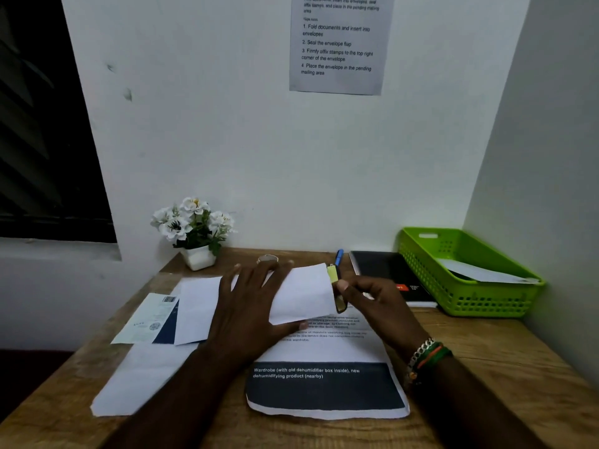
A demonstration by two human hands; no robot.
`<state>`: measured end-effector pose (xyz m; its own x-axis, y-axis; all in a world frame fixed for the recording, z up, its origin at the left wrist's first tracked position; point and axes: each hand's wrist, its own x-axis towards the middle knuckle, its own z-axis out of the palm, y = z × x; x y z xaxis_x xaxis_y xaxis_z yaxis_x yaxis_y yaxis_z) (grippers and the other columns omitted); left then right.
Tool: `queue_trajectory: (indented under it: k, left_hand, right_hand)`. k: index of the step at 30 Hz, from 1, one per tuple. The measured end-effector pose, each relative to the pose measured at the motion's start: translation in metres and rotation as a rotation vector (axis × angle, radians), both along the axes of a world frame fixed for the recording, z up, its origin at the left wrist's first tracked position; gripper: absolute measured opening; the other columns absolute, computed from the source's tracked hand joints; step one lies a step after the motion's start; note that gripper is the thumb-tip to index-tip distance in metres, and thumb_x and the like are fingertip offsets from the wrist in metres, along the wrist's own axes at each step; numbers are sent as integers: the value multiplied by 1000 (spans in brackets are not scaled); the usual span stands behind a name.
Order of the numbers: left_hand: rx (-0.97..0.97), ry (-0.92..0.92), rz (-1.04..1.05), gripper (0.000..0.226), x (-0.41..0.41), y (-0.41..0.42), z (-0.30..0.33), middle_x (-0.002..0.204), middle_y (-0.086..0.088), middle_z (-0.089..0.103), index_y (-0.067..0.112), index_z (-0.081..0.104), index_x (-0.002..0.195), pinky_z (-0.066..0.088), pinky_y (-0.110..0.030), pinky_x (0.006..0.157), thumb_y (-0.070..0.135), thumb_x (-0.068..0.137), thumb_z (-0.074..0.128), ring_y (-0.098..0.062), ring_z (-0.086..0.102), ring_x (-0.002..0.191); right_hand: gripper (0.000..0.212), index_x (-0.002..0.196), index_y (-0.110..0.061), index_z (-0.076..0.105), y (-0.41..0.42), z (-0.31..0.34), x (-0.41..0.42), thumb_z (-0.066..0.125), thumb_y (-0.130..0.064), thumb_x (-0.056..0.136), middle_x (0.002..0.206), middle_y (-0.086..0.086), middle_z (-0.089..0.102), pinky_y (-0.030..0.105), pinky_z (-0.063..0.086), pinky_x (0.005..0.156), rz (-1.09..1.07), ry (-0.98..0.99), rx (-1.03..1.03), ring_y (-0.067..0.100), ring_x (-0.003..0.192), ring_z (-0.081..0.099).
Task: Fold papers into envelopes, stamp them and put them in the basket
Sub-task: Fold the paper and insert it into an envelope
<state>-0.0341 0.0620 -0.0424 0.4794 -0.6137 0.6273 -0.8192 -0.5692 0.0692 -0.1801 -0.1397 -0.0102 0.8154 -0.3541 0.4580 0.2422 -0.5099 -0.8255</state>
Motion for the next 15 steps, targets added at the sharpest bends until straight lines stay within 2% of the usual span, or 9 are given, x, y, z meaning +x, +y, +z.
queue_trajectory:
  k: [3,5,7,8,10,12,15]
  left_hand:
    - [48,1,-3,103,-2,-3,0,156,8,40,39,26,160,20,-51,124,94,73,39,-18,35,147]
    - [38,1,3,102,-2,-2,0,155,8,41,39,26,160,21,-52,124,93,74,41,-19,37,146]
    - [13,-4,13,102,-3,-1,1,154,7,42,39,27,159,22,-53,123,92,74,44,-20,39,143]
    - [3,-8,17,101,-3,-1,1,154,7,41,39,27,159,23,-53,122,91,74,46,-20,38,142]
    - [-5,-18,25,102,-5,-2,2,154,5,41,40,23,161,24,-54,120,88,74,51,-21,37,141]
    - [16,-30,27,102,-7,-4,1,154,5,40,44,16,162,24,-54,120,86,76,51,-22,37,141]
    - [65,-52,24,98,-9,-8,2,156,5,37,49,9,161,22,-55,119,86,78,45,-24,37,143]
  right_hand:
    - [46,65,-6,63,8,-1,-1,58,-37,99,67,11,60,18,39,69,63,55,-169,8,68,52]
    - [43,70,-8,68,7,-1,-1,60,-40,97,70,4,64,21,42,73,27,33,-158,4,73,56]
    - [26,82,-20,76,0,-3,2,68,-44,90,88,-8,72,29,48,80,-102,-22,-53,10,86,64]
    - [18,91,-26,76,-2,-4,2,74,-43,86,98,-9,71,29,49,80,-166,-42,3,11,90,65]
    - [32,108,-29,69,-2,-4,3,84,-35,80,111,-9,69,29,54,81,-208,-16,127,12,93,68]
    - [41,115,-26,66,2,-4,4,86,-25,79,109,-7,70,33,59,76,-154,40,276,11,86,71]
    - [28,107,-11,69,7,-5,7,82,-9,82,87,-1,67,28,56,63,-94,50,403,10,69,66]
